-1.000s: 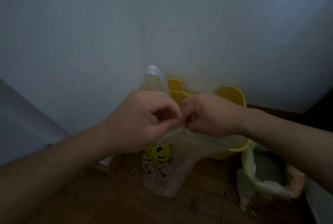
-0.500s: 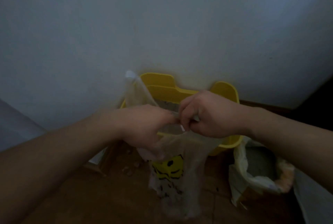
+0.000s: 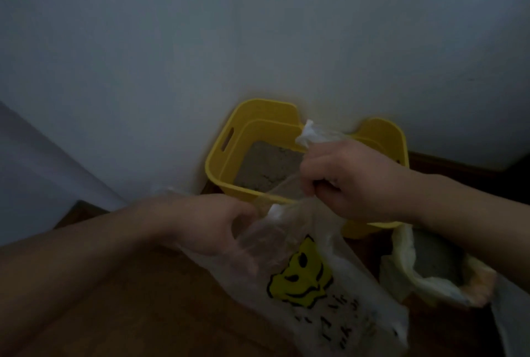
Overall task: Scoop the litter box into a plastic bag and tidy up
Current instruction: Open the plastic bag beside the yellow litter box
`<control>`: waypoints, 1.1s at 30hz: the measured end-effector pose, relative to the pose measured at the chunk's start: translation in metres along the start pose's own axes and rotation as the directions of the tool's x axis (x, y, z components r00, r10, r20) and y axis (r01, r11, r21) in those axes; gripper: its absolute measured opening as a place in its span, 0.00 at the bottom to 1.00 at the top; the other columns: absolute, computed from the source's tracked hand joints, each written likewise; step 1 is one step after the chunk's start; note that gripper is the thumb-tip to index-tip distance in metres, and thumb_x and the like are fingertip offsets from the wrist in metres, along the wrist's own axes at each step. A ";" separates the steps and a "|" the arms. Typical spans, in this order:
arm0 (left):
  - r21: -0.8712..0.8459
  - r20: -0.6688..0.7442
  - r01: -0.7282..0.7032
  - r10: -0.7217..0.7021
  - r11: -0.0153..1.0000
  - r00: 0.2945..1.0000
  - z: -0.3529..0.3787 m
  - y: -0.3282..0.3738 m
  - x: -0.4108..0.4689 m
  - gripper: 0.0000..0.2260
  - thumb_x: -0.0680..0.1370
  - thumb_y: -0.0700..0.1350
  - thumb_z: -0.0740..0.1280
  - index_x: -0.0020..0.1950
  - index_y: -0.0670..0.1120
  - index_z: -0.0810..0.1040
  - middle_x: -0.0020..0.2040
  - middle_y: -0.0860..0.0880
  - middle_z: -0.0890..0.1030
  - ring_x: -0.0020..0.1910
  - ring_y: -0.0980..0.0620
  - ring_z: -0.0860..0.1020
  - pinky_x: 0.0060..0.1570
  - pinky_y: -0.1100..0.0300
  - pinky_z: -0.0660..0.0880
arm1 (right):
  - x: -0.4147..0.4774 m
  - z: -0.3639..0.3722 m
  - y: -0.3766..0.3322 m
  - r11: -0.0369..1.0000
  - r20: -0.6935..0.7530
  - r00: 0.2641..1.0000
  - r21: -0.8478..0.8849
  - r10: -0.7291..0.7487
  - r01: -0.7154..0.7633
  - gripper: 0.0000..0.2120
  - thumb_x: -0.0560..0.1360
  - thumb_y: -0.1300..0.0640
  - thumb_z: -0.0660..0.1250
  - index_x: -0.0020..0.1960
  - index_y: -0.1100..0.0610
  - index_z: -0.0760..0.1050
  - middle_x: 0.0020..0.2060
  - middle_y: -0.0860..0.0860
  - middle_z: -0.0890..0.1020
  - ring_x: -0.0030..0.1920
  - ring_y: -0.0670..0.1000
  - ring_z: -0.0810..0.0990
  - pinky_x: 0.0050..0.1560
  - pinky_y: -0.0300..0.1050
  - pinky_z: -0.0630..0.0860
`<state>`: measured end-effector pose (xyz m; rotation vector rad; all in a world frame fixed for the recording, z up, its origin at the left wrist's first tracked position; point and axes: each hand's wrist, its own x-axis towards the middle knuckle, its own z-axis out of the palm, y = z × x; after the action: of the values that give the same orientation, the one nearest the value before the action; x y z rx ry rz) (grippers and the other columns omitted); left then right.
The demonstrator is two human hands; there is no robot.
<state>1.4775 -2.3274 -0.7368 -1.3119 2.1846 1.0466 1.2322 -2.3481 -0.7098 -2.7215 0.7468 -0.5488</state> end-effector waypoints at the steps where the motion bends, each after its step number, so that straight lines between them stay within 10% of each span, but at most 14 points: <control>1: -0.044 0.005 0.024 -0.023 0.999 1.000 0.001 -0.005 -0.003 0.32 0.60 0.73 0.74 0.58 0.59 0.78 0.55 0.59 0.82 0.52 0.57 0.81 0.54 0.48 0.79 | 0.002 0.001 -0.002 1.000 -0.023 1.000 0.004 -0.007 0.007 0.09 0.62 0.70 0.63 0.35 0.58 0.78 0.31 0.50 0.78 0.35 0.47 0.74 0.36 0.32 0.68; 8: 0.001 -0.254 0.108 -0.104 0.994 0.962 -0.006 -0.007 -0.032 0.26 0.60 0.67 0.78 0.50 0.55 0.81 0.47 0.58 0.81 0.45 0.61 0.79 0.47 0.56 0.80 | 0.011 0.009 -0.010 0.982 -0.003 0.990 0.125 0.140 -0.139 0.09 0.65 0.62 0.62 0.36 0.54 0.80 0.30 0.46 0.80 0.34 0.42 0.73 0.35 0.35 0.66; 14: 0.057 -0.480 0.140 -0.096 0.988 0.872 -0.011 -0.007 -0.047 0.46 0.53 0.75 0.73 0.66 0.55 0.72 0.51 0.61 0.69 0.51 0.58 0.75 0.52 0.54 0.77 | 0.028 0.010 -0.023 0.888 0.467 0.835 0.191 0.292 -0.418 0.12 0.71 0.43 0.64 0.37 0.49 0.81 0.38 0.49 0.85 0.40 0.48 0.82 0.43 0.51 0.78; 20: 0.116 -0.540 0.088 -0.011 0.989 0.842 -0.005 -0.008 -0.051 0.48 0.54 0.75 0.71 0.70 0.54 0.70 0.47 0.65 0.63 0.50 0.58 0.73 0.52 0.56 0.76 | 0.049 0.040 -0.034 0.972 0.372 0.901 -0.014 0.224 -0.236 0.05 0.76 0.52 0.68 0.51 0.51 0.80 0.46 0.47 0.82 0.46 0.47 0.79 0.42 0.41 0.69; 23: 0.095 -0.600 0.071 0.000 0.993 0.800 0.000 -0.012 -0.048 0.48 0.54 0.77 0.66 0.69 0.54 0.71 0.48 0.65 0.64 0.47 0.60 0.73 0.50 0.53 0.77 | 0.049 0.063 -0.026 0.979 0.475 0.856 -0.104 0.205 -0.177 0.21 0.75 0.50 0.68 0.67 0.49 0.73 0.62 0.50 0.77 0.61 0.53 0.76 0.58 0.47 0.73; 26: 0.032 -0.631 0.093 -0.052 0.995 0.774 0.008 -0.025 -0.044 0.51 0.54 0.74 0.72 0.73 0.55 0.67 0.49 0.62 0.62 0.48 0.59 0.72 0.50 0.54 0.76 | 0.039 0.074 -0.013 0.964 0.530 0.811 -0.213 0.249 -0.157 0.38 0.75 0.43 0.67 0.79 0.48 0.54 0.78 0.51 0.59 0.77 0.54 0.56 0.76 0.56 0.52; 33: -0.061 -0.557 0.110 -0.125 0.992 0.821 0.040 -0.052 -0.025 0.57 0.52 0.67 0.80 0.76 0.59 0.56 0.57 0.63 0.58 0.59 0.58 0.69 0.58 0.59 0.73 | 0.014 0.089 0.017 0.945 0.494 0.806 -0.171 0.326 -0.278 0.62 0.60 0.22 0.67 0.78 0.42 0.33 0.79 0.44 0.39 0.79 0.51 0.37 0.76 0.65 0.42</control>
<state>1.5336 -2.2976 -0.7671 -1.9365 2.4465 0.6941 1.2739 -2.3564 -0.7911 -2.5562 1.0346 0.2946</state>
